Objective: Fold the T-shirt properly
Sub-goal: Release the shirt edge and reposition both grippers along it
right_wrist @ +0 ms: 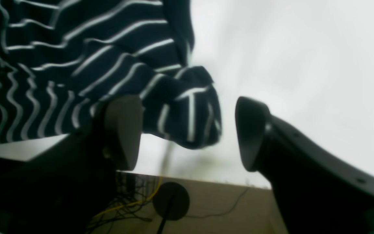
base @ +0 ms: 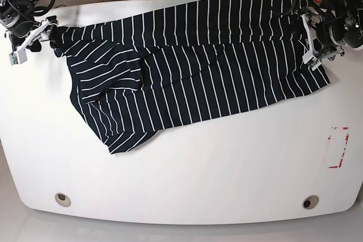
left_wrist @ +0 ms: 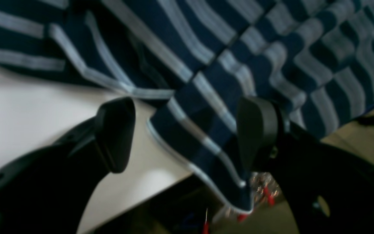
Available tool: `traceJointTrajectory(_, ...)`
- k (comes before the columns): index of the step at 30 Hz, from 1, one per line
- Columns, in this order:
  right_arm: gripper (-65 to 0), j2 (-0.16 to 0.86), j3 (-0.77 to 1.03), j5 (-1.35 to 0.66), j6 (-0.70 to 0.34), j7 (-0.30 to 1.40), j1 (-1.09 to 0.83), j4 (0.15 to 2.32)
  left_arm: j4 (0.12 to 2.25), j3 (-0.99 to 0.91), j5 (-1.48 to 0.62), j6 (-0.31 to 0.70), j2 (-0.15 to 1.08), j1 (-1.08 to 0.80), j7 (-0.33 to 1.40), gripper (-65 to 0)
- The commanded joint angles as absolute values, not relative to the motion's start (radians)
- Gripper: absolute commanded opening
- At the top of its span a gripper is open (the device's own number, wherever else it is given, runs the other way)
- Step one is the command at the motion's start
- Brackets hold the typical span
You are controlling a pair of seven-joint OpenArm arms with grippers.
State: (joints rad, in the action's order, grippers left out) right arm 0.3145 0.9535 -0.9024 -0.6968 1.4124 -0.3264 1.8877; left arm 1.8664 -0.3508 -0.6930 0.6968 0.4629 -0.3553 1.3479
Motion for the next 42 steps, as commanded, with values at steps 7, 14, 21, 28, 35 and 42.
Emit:
traceJointTrajectory(7, -23.3, 0.3, 0.951, -0.808, -0.698, 1.396, -0.32, 1.9, 1.951, -0.278, -0.839, 0.698, 0.456, -0.371, 1.339, -20.6)
traceJointTrajectory(14, -23.5, 0.255, 0.911, -0.75, -0.698, 1.396, -0.308, 1.9, 1.949, -0.217, -0.806, 0.698, 0.463, -0.44, 1.339, -29.0)
traceJointTrajectory(21, -23.5, 0.216, 0.878, -0.65, -0.698, 1.385, -0.305, 1.9, 1.945, -0.15, -0.667, 0.698, 0.472, -0.47, 1.337, -31.1)
traceJointTrajectory(28, -23.5, 0.206, 0.852, -0.595, -0.698, 1.374, -0.285, 1.9, 1.937, -0.079, -0.492, 0.698, 0.472, -0.409, 1.334, -31.0)
traceJointTrajectory(35, -23.5, 0.205, 0.808, -0.593, -0.698, 1.374, -0.285, 1.9, 1.728, -0.053, -0.346, 0.698, 0.498, -0.208, 1.334, -31.0)
traceJointTrajectory(42, -23.5, 0.191, 0.808, -0.595, -0.698, 1.376, -0.294, 1.871, 1.689, -0.054, -0.312, 0.698, 0.549, -0.125, 1.334, -30.8)
